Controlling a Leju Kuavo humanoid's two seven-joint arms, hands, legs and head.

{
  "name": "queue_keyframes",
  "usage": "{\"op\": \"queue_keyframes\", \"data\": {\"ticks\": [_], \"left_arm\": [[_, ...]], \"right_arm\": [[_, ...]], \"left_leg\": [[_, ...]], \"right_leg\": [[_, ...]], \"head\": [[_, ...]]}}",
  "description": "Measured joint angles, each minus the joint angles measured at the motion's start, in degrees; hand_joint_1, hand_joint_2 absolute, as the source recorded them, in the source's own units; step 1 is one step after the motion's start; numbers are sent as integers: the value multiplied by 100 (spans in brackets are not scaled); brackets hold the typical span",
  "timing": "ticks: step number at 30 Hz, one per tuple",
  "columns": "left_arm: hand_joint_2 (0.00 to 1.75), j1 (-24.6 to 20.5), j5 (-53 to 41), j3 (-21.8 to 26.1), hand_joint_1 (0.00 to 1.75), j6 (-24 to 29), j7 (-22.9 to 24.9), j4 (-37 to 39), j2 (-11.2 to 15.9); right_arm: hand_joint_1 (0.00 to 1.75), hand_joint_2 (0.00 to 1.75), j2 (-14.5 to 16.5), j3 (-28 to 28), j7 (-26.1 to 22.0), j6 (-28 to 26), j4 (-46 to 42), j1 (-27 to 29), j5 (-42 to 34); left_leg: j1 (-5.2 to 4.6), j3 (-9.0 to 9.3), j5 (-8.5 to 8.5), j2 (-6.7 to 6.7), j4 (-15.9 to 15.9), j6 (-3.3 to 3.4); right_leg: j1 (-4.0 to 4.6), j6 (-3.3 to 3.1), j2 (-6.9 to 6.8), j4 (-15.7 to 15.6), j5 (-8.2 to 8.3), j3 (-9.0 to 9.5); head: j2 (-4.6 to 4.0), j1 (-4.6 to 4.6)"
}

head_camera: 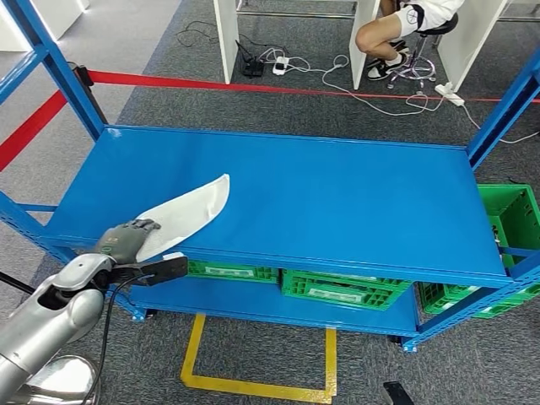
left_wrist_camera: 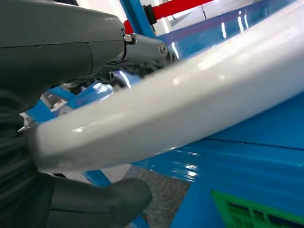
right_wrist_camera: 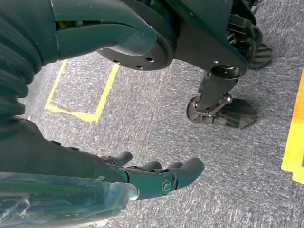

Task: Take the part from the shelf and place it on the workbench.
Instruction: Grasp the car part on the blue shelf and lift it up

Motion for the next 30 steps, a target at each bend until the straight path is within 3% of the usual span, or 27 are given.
{"op": "queue_keyframes", "data": {"ticks": [15, 21, 27, 30], "left_arm": [[175, 157, -217, 53, 175, 740, -102, 31, -89], [175, 398, -110, 344, 175, 1747, -655, -79, -237], [175, 534, -58, 555, 175, 2188, -936, -172, -336], [175, 677, 38, 703, 175, 3007, -1450, -252, -412]], "right_arm": [[0, 175, 19, -126, 43, 136, 68, -4, 213], [0, 175, 36, -179, 40, 179, 97, 0, 257], [0, 175, 54, -182, 19, 204, 129, -2, 259], [0, 175, 60, -179, -47, 239, 153, -6, 254]], "left_leg": [[0, 2, 1, 0, 0, 0], [0, 1, 0, 0, 0, 0], [0, 1, 0, 0, 0, 0], [0, 1, 0, 1, 0, 0]], "right_leg": [[0, 0, -1, 0, 0, 2], [-1, 0, 0, 0, 0, 1], [0, 0, 0, 0, 0, 0], [0, 0, 2, 0, 0, 0]], "head": [[0, 1], [0, 0], [0, 0], [0, 1]]}}
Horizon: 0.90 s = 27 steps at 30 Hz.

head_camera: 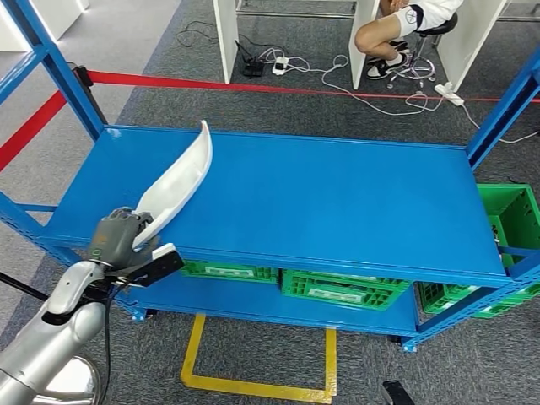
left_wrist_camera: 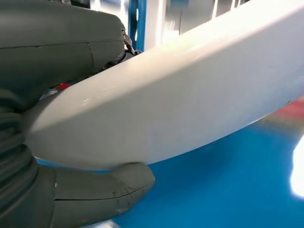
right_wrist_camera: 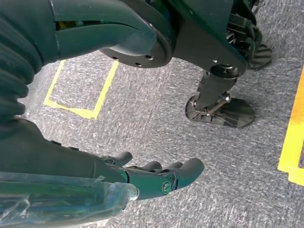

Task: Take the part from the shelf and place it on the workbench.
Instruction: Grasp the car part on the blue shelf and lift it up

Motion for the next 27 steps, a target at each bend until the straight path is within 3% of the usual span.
{"op": "queue_keyframes", "data": {"ticks": [3, 7, 12, 20, 27], "left_arm": [[175, 175, 253, 216, 175, 989, -688, -114, -106], [175, 364, 673, 440, 175, 1443, -1152, -202, -238], [175, 474, 1004, 567, 175, 1435, -1321, -238, -344], [175, 676, 3348, 755, 175, 916, -2425, -604, -624], [175, 727, 3959, 791, 175, 466, -2733, -1016, -624]], "right_arm": [[0, 175, 3, 10, -95, 13, 24, 1, -35], [0, 175, 4, 43, -181, -50, 34, 1, -131], [0, 175, 4, 76, -217, -96, 36, 5, -186], [0, 175, -1, 291, -456, -260, 39, 35, -565], [0, 175, -34, 552, -541, -295, 43, -3, -757]], "left_leg": [[-1, 0, 0, 0, 0, 0], [-1, 0, -1, 0, 0, 1], [-1, 1, -1, 0, 0, 1], [-1, 0, -1, 0, 0, 1], [0, 0, -1, 0, 0, 2]], "right_leg": [[-1, 0, -1, 0, 0, 1], [-1, 0, -2, -1, 0, 1], [-1, 0, -2, -1, 0, 1], [-1, 0, -2, -1, 0, 1], [0, 0, -2, -1, 0, 2]], "head": [[0, 1], [0, 0], [0, 0], [0, 0], [0, 0]]}}
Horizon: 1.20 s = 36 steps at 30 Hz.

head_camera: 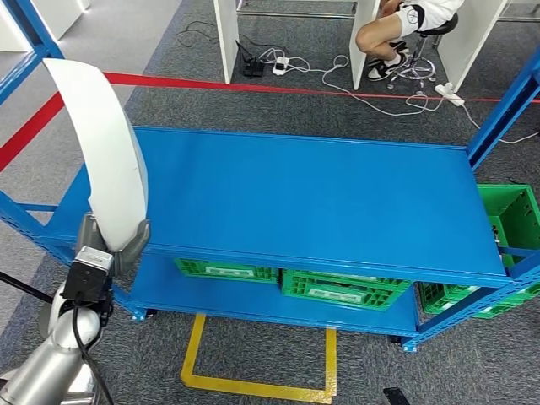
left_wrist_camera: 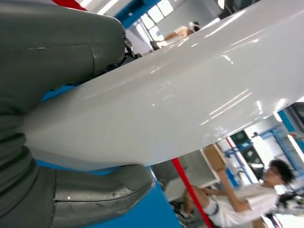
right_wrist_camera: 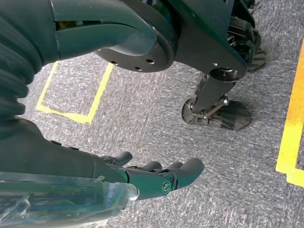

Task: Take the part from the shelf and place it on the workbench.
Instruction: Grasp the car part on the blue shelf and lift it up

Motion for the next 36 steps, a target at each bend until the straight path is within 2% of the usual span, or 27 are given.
{"op": "queue_keyframes", "data": {"ticks": [14, 20, 26, 32, 35, 36], "left_arm": [[175, 174, 349, 97, 175, -150, -143, -484, 60], [175, 599, 212, 292, 175, 233, -441, -984, 118], [175, 1210, -153, 563, 175, 794, -730, -1529, 156], [175, 1529, -465, 626, 175, 1089, -862, -1919, 213], [175, 1496, -534, 552, 175, 1129, -815, -1991, 218], [175, 1470, -564, 514, 175, 1154, -803, -2003, 215]], "right_arm": [[0, 175, -35, 267, -219, -113, 36, -63, -241], [0, 175, -88, 281, -649, -540, -31, -41, -352], [0, 175, -195, 286, -754, -862, -233, 4, -347], [0, 175, -327, 238, -863, -1028, -362, 26, -381], [0, 175, -383, 109, -951, -1012, -372, -3, -415], [0, 175, -407, 71, -963, -1004, -387, -6, -400]], "left_leg": [[-1, 0, 0, 0, 0, 0], [0, 0, -1, 0, 0, 0], [-2, -2, -7, 1, 5, 5], [-37, -9, -51, 0, 50, 94], [-27, 27, -2, 12, -16, 166], [-9, 48, 25, 20, -56, 191]], "right_leg": [[0, 0, -1, 0, 0, 2], [0, 0, 0, 0, -1, 0], [-5, 1, 0, -5, -3, 1], [-49, 53, -7, -22, -5, 25], [-58, 121, -11, -28, -15, 32], [-55, 145, -18, 69, -89, -9]], "head": [[0, -1], [0, -1], [0, -1], [0, -2], [0, 0], [0, 10]]}}
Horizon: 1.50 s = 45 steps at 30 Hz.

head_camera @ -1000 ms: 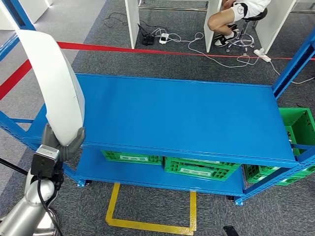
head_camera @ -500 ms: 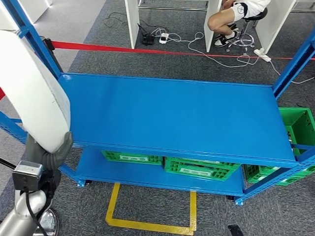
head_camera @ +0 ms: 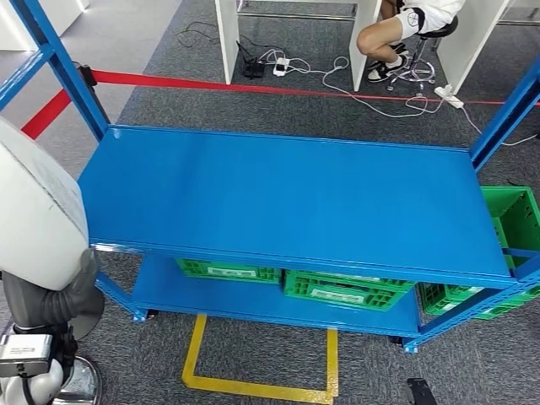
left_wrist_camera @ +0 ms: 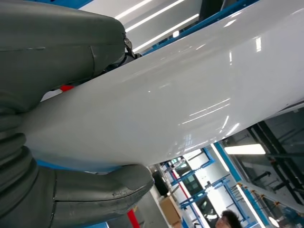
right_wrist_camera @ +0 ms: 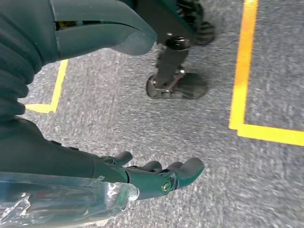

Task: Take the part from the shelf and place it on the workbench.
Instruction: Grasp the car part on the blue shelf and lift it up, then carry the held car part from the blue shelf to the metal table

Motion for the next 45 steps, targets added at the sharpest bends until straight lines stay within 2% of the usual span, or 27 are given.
{"op": "queue_keyframes", "data": {"ticks": [1, 3, 4, 5, 6, 9, 10, 11, 13, 15, 16, 19, 20, 21, 22, 24, 26, 28, 30, 32, 34, 35, 36, 37, 39, 41, 45], "left_arm": [[175, -25, -30, -38, 175, 30, 6, -7, -3], [175, -64, -68, -113, 175, 87, 15, -9, -16], [175, -76, -71, -146, 175, 108, 30, -9, -26], [175, -86, -65, -177, 175, 126, 47, -9, -39], [175, -94, -64, -199, 175, 147, 61, -9, -50], [175, -121, -156, -247, 175, 229, 68, -9, -70], [175, -132, -215, -263, 175, 252, 61, -9, -72], [175, -138, -268, -277, 175, 268, 55, -9, -72], [175, -140, -335, -302, 175, 281, 45, -7, -73], [175, -143, -349, -320, 175, 286, 43, -5, -74], [175, -151, -348, -326, 175, 289, 43, -4, -75], [175, -175, -300, -346, 175, 296, 43, 13, -87], [175, -178, -270, -351, 175, 297, 34, 25, -95], [175, -179, -247, -354, 175, 300, 20, 37, -103], [175, -183, -233, -355, 175, 301, 5, 48, -109], [175, -200, -225, -355, 175, 304, -15, 59, -115], [175, -232, -225, -355, 175, 307, -27, 62, -119], [175, -253, -223, -355, 175, 310, -38, 67, -124], [175, -269, -201, -355, 175, 311, -51, 72, -129], [175, -297, -157, -356, 175, 312, -62, 79, -134], [175, -314, -115, -359, 175, 313, -65, 92, -145], [175, -320, -98, -364, 175, 313, -65, 102, -154], [175, -329, -94, -369, 175, 313, -65, 113, -163], [175, -341, -90, -376, 175, 313, -65, 125, -172], [175, -367, -91, -390, 175, 313, -64, 141, -187], [175, -392, -93, -402, 175, 314, -59, 147, -196], [175, -411, -107, -432, 175, 315, -50, 148, -197]], "right_arm": [[0, 175, -25, -26, -5, 5, -20, 0, 30], [0, 175, -73, -49, 12, -7, -72, 18, 84], [0, 175, -88, -64, 32, -55, -109, 49, 89], [0, 175, -100, -89, 53, -130, -155, 98, 84], [0, 175, -109, -118, 77, -228, -217, 158, 75], [0, 175, -154, -167, 134, -498, -467, 334, 46], [0, 175, -174, -167, 148, -569, -565, 390, 8], [0, 175, -196, -164, 154, -632, -660, 448, -43], [0, 175, -240, -152, 141, -722, -823, 565, -143], [0, 175, -286, -136, 124, -768, -946, 660, -210], [0, 175, -312, -127, 122, -793, -1000, 694, -251], [0, 175, -411, -44, 135, -922, -1158, 779, -442], [0, 175, -453, 14, 129, -1003, -1216, 812, -539], [0, 175, -499, 80, 116, -1095, -1278, 845, -646], [0, 175, -541, 141, 99, -1176, -1334, 877, -742], [0, 175, -609, 243, 69, -1281, -1429, 920, -864], [0, 175, -653, 319, 54, -1319, -1493, 929, -927], [0, 175, -690, 395, 23, -1337, -1536, 924, -1015], [0, 175, -729, 471, -47, -1347, -1562, 906, -1128], [0, 175, -762, 536, -147, -1352, -1572, 849, -1232], [0, 175, -784, 588, -267, -1362, -1574, 759, -1296], [0, 175, -791, 606, -322, -1368, -1575, 713, -1310], [0, 175, -798, 619, -366, -1374, -1576, 673, -1317], [0, 175, -807, 630, -394, -1381, -1577, 635, -1322], [0, 175, -831, 647, -418, -1398, -1579, 565, -1329], [0, 175, -845, 673, -429, -1416, -1587, 509, -1338], [0, 175, -851, 725, -436, -1427, -1595, 484, -1347]], "left_leg": [[19, 18, 20, 9, -36, 18], [28, 19, 24, 18, -43, 30], [33, 17, 24, 20, -42, 29], [43, 15, 23, 18, -39, 21], [62, 15, 20, 14, -32, 3], [132, 1, -25, 0, 61, -142], [135, -11, -38, -4, 101, -195], [130, -22, -37, -9, 125, -238], [123, -35, -6, -19, 125, -286], [128, -89, -113, -12, 234, -303], [119, -182, -273, -5, 445, -298], [46, -679, -896, 2, 1601, -229], [19, -773, -978, 2, 1848, -191], [-9, -762, -952, 2, 1884, -142], [-42, -631, -829, 2, 1689, -80], [-121, -176, -531, 2, 936, 65], [-170, 115, -409, 3, 389, 112], [-183, 134, -387, 0, 272, 80], [-168, 124, -325, 3, 224, 94], [-139, 101, -271, 18, 189, 121], [-135, 51, -235, 39, 190, 137], [-135, 26, -216, 49, 191, 135], [-133, 4, -197, 53, 193, 128], [-128, -10, -181, 55, 194, 117], [-121, -25, -154, 50, 203, 77], [-136, -46, -123, 38, 223, 22], [-137, -102, -88, 25, 235, -97]], "right_leg": [[2, 20, -8, 215, -138, -95], [-5, 66, -20, 963, -520, -430], [-11, 87, -21, 1304, -650, -585], [-19, 109, -22, 1477, -679, -662], [-31, 132, -23, 1413, -592, -626], [-89, 221, -10, 352, -122, -83], [-94, 193, 14, 125, -62, 42], [-89, 136, 40, 54, -65, 83], [-67, -26, 66, 128, -66, 53], [-57, -124, 66, 160, -46, 9], [-51, -167, 66, 160, -30, -12], [7, -260, 57, 156, 19, -90], [35, -282, 52, 156, 33, -115], [64, -300, 48, 156, 45, -133], [91, -312, 47, 156, 57, -145], [135, -314, 55, 159, 79, -158], [156, -284, 66, 168, 106, -189], [144, -223, 65, 158, 146, -218], [130, -155, 47, 206, 103, -267], [122, -96, 12, 625, -199, -450], [108, -43, -15, 1353, -599, -723], [100, -23, -21, 1610, -704, -804], [94, -9, -23, 1666, -703, -787], [85, 1, -25, 1492, -599, -651], [66, 18, -26, 690, -309, -156], [62, -28, -9, 113, -174, 169], [74, -218, 3, 35, -93, 169]], "head": [[0, 14], [0, 33], [0, 36], [0, 35], [0, 36], [0, 47], [0, 50], [0, 52], [0, 41], [0, 30], [0, 24], [0, 8], [0, 7], [0, 8], [0, 9], [0, 11], [0, 16], [0, 15], [0, 20], [0, 41], [0, 54], [0, 53], [0, 53], [0, 53], [0, 56], [0, 52], [0, 46]]}}
